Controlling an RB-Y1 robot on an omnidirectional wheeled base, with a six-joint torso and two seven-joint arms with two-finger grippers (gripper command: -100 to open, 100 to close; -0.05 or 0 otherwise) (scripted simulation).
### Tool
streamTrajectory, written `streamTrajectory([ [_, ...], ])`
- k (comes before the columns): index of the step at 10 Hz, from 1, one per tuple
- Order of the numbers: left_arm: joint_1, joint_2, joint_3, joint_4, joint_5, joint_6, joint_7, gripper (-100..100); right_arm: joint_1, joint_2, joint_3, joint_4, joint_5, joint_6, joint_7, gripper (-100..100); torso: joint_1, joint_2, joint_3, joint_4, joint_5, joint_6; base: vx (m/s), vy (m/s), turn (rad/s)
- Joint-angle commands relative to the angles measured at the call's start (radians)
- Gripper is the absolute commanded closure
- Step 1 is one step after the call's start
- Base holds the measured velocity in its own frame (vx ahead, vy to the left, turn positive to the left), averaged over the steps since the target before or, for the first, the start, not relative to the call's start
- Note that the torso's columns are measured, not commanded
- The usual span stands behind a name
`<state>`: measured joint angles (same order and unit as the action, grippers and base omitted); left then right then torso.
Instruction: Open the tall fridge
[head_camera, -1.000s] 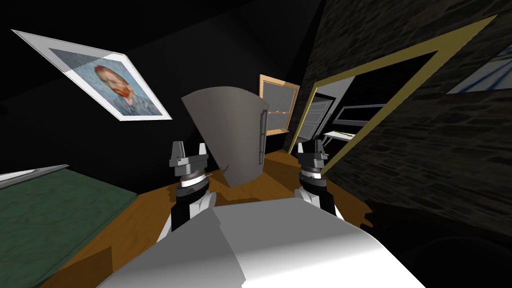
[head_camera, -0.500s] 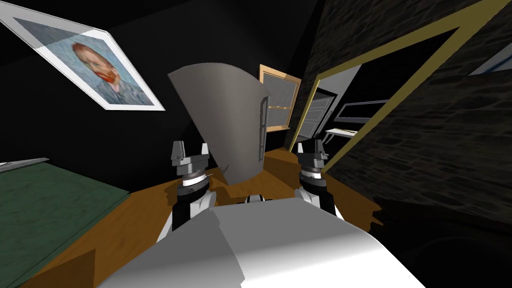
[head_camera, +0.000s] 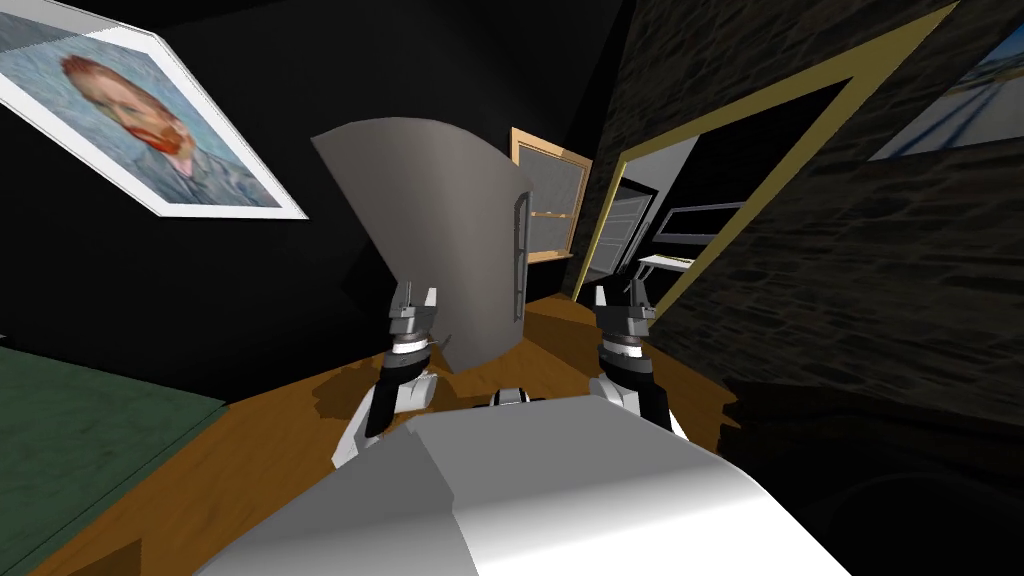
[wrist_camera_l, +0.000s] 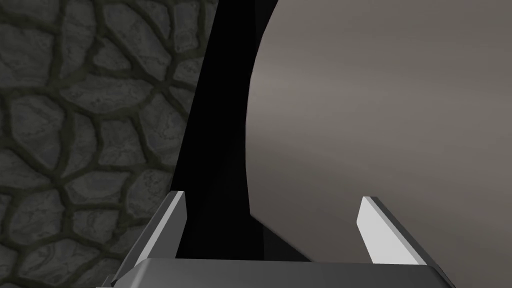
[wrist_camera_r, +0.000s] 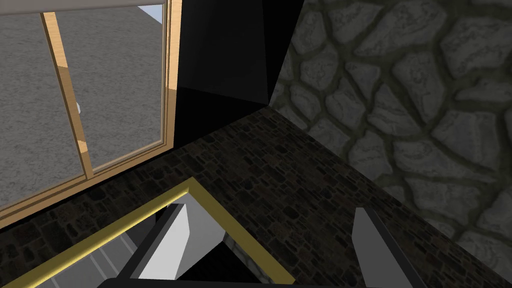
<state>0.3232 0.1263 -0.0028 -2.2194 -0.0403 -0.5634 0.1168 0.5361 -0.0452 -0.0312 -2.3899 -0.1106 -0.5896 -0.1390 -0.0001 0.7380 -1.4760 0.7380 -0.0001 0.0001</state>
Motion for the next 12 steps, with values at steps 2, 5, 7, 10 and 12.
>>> streamTrajectory([
  [2,-0.111,0.049,-0.01,0.102,-0.006,0.078,-0.008,-100,0.0,0.0,0.0,0.0,0.0,0.0,0.0,0,0.0,0.0,0.0,0.0,0.0,0.0,-0.007,0.015,-0.108],
  [5,-0.206,0.08,-0.016,0.188,-0.011,0.136,-0.013,-100,0.0,0.0,0.0,0.0,0.0,0.0,0.0,0,0.0,0.0,0.0,0.0,0.0,0.0,-0.007,0.009,-0.092],
  [7,-0.248,0.093,-0.02,0.239,-0.013,0.167,-0.016,-100,0.0,0.0,0.0,0.0,0.0,0.0,0.0,0,0.0,0.0,0.0,0.0,0.0,0.0,-0.006,0.011,-0.105],
  [10,-0.321,0.105,-0.023,0.313,-0.016,0.199,-0.019,-100,0.0,0.0,0.0,0.0,0.0,0.0,0.0,0,0.0,0.0,0.0,0.0,0.0,0.0,-0.008,0.01,-0.086],
  [12,-0.378,0.117,-0.027,0.371,-0.019,0.231,-0.023,-100,0.0,0.0,0.0,0.0,0.0,0.0,0.0,0,0.0,0.0,0.0,0.0,0.0,0.0,-0.006,0.01,-0.109],
])
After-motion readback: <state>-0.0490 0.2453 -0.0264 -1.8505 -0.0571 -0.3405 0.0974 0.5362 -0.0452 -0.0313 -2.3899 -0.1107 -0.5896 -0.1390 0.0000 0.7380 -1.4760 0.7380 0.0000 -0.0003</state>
